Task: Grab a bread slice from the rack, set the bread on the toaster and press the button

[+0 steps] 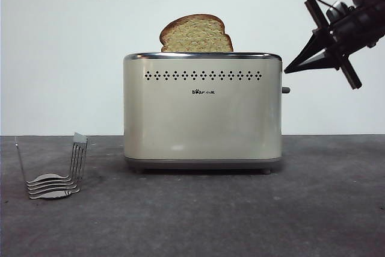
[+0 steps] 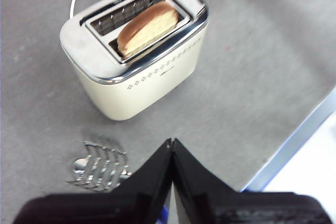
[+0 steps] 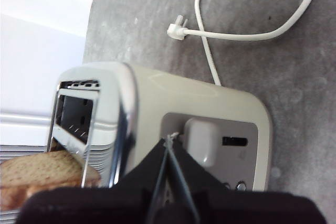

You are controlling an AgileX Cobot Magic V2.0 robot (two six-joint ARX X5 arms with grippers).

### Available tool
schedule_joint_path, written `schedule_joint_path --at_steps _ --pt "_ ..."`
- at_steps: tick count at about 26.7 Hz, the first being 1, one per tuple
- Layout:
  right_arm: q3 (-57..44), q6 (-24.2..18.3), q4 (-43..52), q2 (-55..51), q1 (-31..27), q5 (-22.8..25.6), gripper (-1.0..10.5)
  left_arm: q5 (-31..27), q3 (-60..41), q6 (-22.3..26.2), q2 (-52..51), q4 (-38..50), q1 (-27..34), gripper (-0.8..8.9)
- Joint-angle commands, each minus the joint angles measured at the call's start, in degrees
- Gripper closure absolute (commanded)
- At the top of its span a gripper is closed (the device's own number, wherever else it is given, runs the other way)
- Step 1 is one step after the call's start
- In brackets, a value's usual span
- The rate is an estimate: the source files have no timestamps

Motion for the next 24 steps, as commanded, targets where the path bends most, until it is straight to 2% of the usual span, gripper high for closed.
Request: schedule_joint_path --at_steps 1,13,24 --pt "0.77 0.17 0.33 2.12 0.04 -0.96 9.5 0.31 -0.42 -2.45 -2.01 0.22 -0.13 8.22" --pt "0.85 0.15 0.17 6.03 0.7 -1.09 9.5 0.35 -0.42 -5.97 -6.1 0.2 -0.13 8.22" --pt "0.85 -0.04 -1.14 7.48 1.2 2.51 9.5 0.39 -0.42 -6.56 -6.99 0.22 -0.13 8.22"
